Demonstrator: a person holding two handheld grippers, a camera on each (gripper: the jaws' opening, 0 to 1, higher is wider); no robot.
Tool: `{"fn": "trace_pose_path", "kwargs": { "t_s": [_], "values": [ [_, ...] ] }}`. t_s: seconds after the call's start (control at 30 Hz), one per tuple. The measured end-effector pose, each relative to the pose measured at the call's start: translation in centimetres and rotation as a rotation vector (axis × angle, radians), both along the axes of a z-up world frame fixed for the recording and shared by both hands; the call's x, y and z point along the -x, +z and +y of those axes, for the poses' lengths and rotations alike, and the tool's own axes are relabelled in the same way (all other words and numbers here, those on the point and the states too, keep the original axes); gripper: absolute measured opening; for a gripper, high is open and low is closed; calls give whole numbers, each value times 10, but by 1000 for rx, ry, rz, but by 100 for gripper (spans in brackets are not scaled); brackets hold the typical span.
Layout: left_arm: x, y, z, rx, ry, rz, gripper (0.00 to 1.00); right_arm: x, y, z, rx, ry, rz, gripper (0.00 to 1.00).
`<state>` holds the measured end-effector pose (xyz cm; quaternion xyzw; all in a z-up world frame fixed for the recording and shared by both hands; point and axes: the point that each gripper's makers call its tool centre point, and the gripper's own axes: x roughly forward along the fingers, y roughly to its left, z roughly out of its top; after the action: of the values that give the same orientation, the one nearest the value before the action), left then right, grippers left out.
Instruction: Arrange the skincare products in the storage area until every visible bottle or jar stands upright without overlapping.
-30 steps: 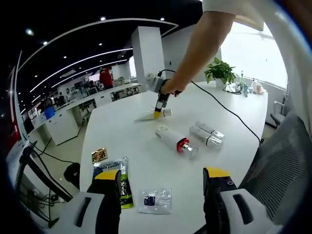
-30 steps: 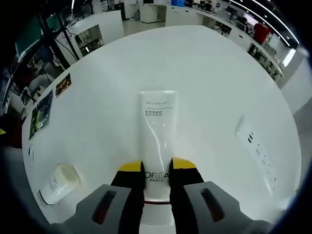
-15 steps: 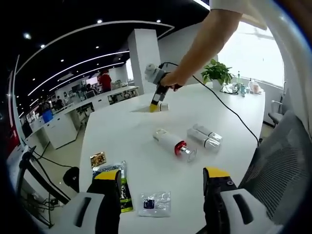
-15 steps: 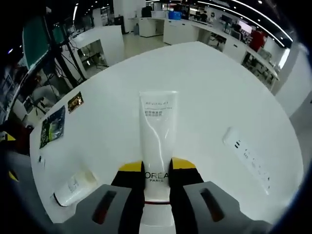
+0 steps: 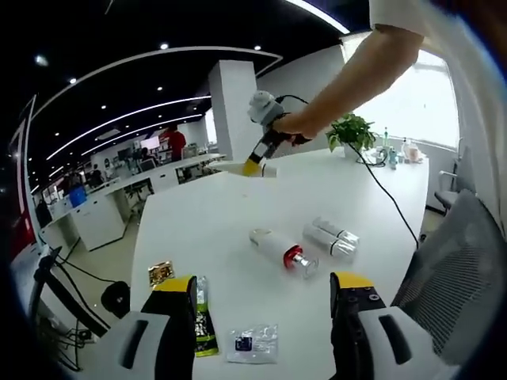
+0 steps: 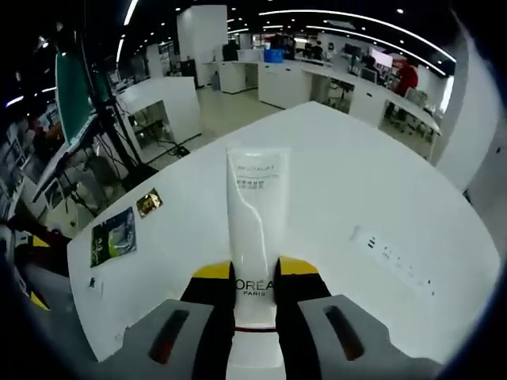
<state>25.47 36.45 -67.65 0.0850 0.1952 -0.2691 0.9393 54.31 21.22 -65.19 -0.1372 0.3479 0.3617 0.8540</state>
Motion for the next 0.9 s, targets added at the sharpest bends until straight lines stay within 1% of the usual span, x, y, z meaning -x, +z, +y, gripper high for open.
{"fn": "trace_pose_path", "kwargs": {
  "t_s": [0.03,0.1,0.3,0.4,0.47,0.6,0.63,0.7,0.77,0.9],
  "values": [
    [0,1,0,7,1,0,70,8,6,2,-22,-4,-3,15],
    [1,2,-1,16,1,3,70,21,15,3,-35,-11,-13,15],
    [2,4,-4,30,-10,-3,70,42,39,0,-83,-41,-52,15],
    [3,5,-5,43,-12,-1,70,53,56,1,-146,-70,-78,15],
    [3,6,-6,50,-19,-1,70,62,64,0,-170,-82,-85,15],
    [5,8,-8,52,-33,-8,69,77,74,-1,-190,-85,-105,15],
    [6,12,-9,57,-41,-27,68,83,78,-1,-200,-86,-111,15],
    [7,21,-12,100,-45,-50,67,91,86,1,-236,-87,-124,15],
    [8,22,-13,114,-47,-47,67,99,92,-1,-256,-96,-135,15],
    [9,21,-15,116,-51,-35,67,114,103,-3,-292,-108,-150,15]
  ]
}}
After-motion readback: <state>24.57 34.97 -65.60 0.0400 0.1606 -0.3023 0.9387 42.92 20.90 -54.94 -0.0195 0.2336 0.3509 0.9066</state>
